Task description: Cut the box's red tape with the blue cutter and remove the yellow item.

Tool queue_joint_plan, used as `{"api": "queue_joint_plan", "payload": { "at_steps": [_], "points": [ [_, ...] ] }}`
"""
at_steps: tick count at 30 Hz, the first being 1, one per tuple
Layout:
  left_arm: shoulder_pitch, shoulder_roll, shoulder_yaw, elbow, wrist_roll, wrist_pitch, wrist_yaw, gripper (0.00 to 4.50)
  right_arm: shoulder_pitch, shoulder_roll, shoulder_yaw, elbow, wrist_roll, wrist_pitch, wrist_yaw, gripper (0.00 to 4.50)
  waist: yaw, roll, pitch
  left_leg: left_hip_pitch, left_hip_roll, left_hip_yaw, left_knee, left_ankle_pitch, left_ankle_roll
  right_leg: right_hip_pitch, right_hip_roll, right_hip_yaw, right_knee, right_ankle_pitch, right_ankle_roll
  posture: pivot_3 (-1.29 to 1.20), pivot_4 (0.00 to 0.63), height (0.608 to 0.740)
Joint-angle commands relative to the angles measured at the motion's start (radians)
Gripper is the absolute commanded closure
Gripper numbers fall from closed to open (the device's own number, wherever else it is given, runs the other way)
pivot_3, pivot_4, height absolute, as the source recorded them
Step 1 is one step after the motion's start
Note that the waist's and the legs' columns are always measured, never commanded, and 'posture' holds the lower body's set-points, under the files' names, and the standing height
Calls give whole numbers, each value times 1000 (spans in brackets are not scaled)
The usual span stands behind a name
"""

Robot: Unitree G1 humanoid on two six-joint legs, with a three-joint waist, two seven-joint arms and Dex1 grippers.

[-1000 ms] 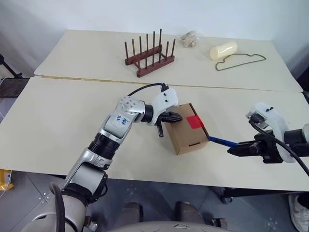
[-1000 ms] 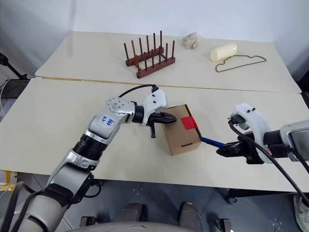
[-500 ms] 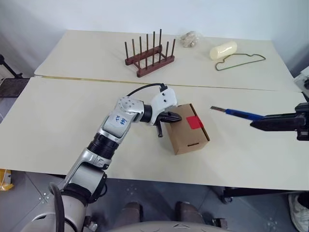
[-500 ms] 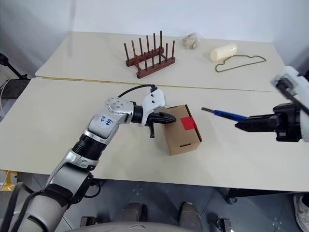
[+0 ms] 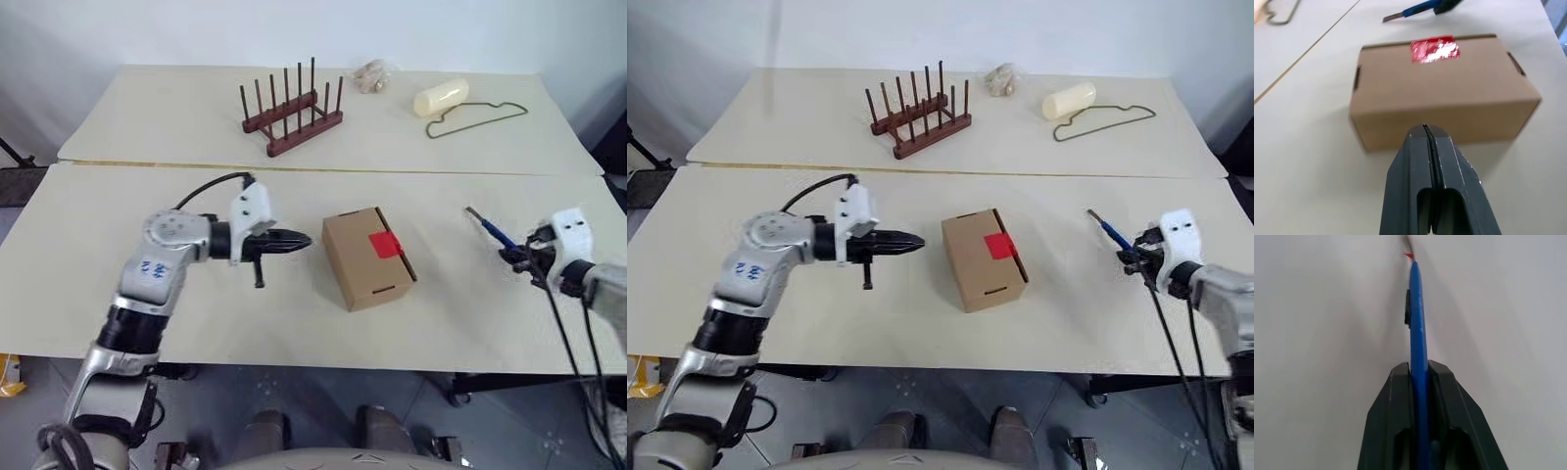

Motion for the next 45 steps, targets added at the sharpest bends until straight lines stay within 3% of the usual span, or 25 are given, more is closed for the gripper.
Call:
{"api": "queue_joint_plan", "payload": {
  "at_steps": [1,6,10,16,20,26,29,38,45],
  "points": [
    [65,52,58,-60,-12,-20,18,4500,-25,15,-61,131,-92,-151,-2,4396,-1,0,0,0,0,0,1,0,0,0,0,0,0,0,0,0,150,740],
    [148,75,87,-120,-30,5,58,4500,29,5,-131,128,-113,-216,76,2811,4,0,0,1,1,-1,0,0,0,1,0,-1,0,0,0,0,150,740],
    [203,65,93,-187,-52,47,97,4500,104,-36,-261,2,-8,-212,250,1496,4,0,0,1,0,-1,1,0,0,2,0,-1,0,0,0,0,150,740],
    [243,69,95,-229,-65,79,137,4500,141,-95,-365,-201,145,7,422,1496,2,0,0,4,1,-1,0,0,0,4,0,0,0,0,0,0,150,740],
    [230,51,66,-225,-58,96,167,4500,51,1,-268,-260,77,0,363,2393,-2,-1,1,12,2,2,-3,0,0,9,1,2,0,0,0,0,150,740],
    [219,-22,-15,-243,-28,185,267,4500,-22,218,-34,-319,-198,-206,217,4447,6,-1,0,11,1,3,-4,0,0,6,0,4,1,0,0,0,150,740],
    [206,-61,-50,-234,-11,216,311,4500,-22,278,38,-341,-255,-210,211,4447,6,-1,0,11,0,3,-4,0,0,6,0,4,1,0,0,0,150,740],
    [151,-155,-133,-230,6,268,379,4500,22,223,115,-595,-206,86,344,4447,4,-1,0,11,0,3,-4,0,0,7,0,4,1,0,0,0,150,740],
    [179,-127,-134,-270,0,286,374,4500,56,226,137,-711,-155,217,371,4447,3,-2,0,12,1,3,-5,0,0,7,1,4,0,0,0,0,150,740]
  ]
}}
